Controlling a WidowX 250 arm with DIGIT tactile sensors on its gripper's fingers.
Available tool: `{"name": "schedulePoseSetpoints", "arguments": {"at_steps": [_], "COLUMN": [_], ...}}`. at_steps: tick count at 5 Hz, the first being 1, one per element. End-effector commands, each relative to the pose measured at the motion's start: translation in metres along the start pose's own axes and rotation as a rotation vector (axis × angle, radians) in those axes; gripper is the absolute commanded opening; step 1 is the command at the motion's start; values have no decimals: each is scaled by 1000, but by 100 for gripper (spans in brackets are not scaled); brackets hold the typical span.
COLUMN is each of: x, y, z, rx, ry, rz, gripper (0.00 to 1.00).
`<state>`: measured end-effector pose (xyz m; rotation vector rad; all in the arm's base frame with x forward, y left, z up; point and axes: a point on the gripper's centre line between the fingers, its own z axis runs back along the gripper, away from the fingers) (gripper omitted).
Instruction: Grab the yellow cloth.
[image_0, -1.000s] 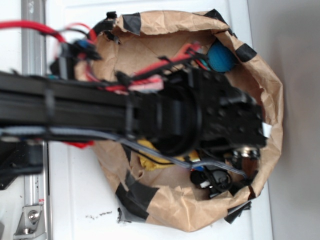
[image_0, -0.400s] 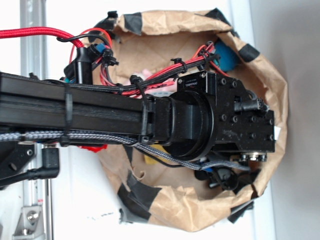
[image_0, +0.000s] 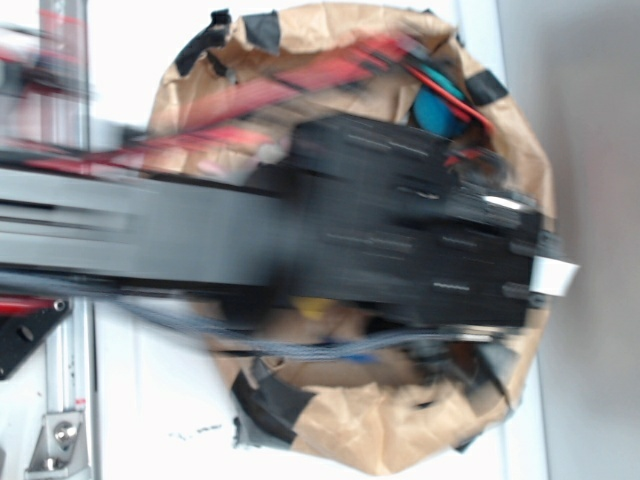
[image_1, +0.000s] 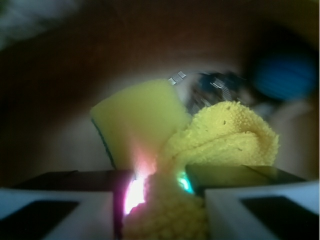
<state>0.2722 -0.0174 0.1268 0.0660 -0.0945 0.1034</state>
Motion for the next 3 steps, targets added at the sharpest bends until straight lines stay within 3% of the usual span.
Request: {"name": "schedulePoseSetpoints", "arguments": {"at_steps": [1, 2, 3], "x": [-2, -6, 9], "y": [31, 37, 30], "z": [54, 51, 31], "rx": [-38, -36, -10], "ry": [-45, -58, -56], "rz": [-35, -78, -140], "gripper": [0, 0, 0]}}
